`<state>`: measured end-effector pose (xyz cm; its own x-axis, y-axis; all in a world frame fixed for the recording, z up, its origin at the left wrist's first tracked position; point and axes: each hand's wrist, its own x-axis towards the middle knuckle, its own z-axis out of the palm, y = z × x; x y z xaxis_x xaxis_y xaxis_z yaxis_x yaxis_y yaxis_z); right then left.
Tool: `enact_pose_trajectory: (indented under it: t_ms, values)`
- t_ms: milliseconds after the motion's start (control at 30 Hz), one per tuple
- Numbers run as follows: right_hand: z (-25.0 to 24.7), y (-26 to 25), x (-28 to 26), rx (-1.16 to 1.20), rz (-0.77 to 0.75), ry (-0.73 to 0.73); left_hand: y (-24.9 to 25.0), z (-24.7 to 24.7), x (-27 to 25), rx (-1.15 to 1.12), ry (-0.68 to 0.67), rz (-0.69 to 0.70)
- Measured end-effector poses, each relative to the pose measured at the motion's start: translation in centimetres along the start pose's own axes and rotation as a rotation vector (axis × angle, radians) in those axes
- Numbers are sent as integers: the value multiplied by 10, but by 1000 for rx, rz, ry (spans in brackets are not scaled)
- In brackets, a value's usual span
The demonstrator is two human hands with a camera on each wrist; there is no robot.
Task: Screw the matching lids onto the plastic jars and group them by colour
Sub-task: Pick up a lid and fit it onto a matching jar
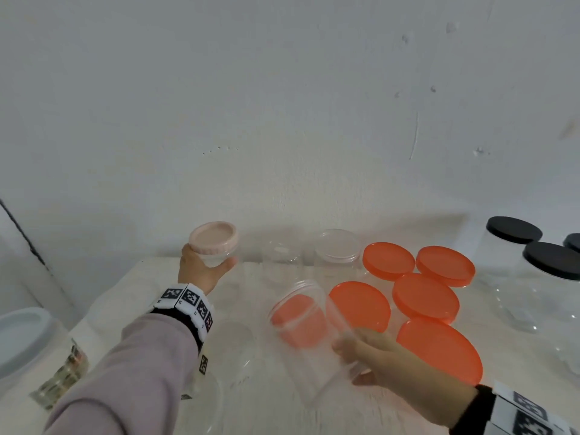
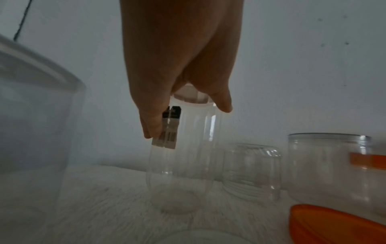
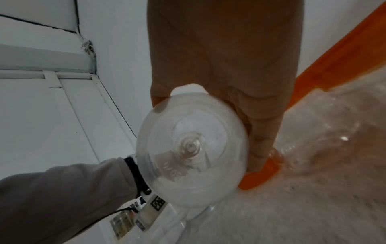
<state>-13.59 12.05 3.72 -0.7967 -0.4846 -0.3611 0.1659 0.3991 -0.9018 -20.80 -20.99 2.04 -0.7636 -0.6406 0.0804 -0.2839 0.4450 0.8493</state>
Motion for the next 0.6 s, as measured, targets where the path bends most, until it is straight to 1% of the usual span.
enact_pose_trajectory:
  t_ms: [67, 200, 300, 367, 433, 500, 600]
  values:
    - [0, 6, -4, 13, 29, -37, 0, -1, -9, 95, -53, -22]
    - [-2, 11, -11, 75, 76, -114, -7, 2, -37, 267, -201, -131]
    - [-4, 14, -15, 121, 114, -179, -14, 11, -62, 542, -395, -155]
    - [-4, 17, -17, 132, 130, -226, -19, 17, -75, 716, -472, -135]
    - [-2, 20, -19, 125, 142, -256, -24, 21, -83, 841, -518, -108]
    - [1, 23, -21, 95, 148, -265, -29, 24, -87, 912, -545, -93]
    - [3, 25, -22, 51, 137, -258, -32, 26, -92, 963, -534, -85]
